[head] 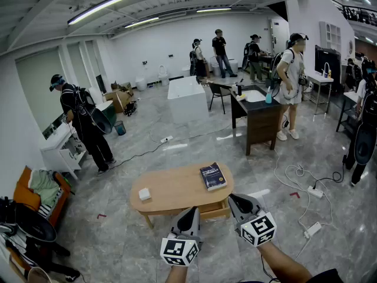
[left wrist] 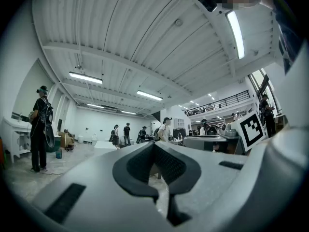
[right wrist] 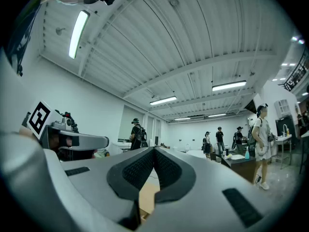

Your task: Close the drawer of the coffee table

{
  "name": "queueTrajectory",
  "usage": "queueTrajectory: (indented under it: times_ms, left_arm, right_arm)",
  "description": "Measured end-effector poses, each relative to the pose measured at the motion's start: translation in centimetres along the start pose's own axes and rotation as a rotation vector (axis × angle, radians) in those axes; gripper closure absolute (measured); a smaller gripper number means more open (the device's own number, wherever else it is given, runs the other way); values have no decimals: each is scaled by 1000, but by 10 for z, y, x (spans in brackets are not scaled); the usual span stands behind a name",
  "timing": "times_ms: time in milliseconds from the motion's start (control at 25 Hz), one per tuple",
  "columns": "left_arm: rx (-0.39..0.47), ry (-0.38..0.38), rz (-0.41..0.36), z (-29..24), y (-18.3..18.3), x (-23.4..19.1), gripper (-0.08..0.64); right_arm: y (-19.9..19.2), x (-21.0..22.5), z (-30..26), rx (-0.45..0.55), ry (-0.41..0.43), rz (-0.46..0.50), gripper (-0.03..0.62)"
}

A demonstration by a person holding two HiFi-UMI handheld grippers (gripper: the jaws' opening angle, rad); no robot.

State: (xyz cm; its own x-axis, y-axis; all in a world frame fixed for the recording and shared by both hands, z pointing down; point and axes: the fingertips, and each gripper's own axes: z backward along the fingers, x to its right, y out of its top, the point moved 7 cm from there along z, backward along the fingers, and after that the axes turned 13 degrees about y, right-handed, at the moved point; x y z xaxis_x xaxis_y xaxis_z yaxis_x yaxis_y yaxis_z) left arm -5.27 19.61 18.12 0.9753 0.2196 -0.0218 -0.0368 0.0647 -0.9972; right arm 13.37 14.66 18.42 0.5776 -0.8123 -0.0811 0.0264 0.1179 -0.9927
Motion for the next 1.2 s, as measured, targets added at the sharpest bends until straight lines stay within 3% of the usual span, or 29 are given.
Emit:
queueTrajectory:
  times_ms: [480, 1200]
  left_arm:
    - [-2, 29, 10, -2, 3, 20, 557]
    - [-39, 87, -9, -12, -12, 85, 557]
  right_arm:
    - [6, 14, 19, 21, 21, -20, 581]
    - [-5, 57, 69, 31, 88, -49, 581]
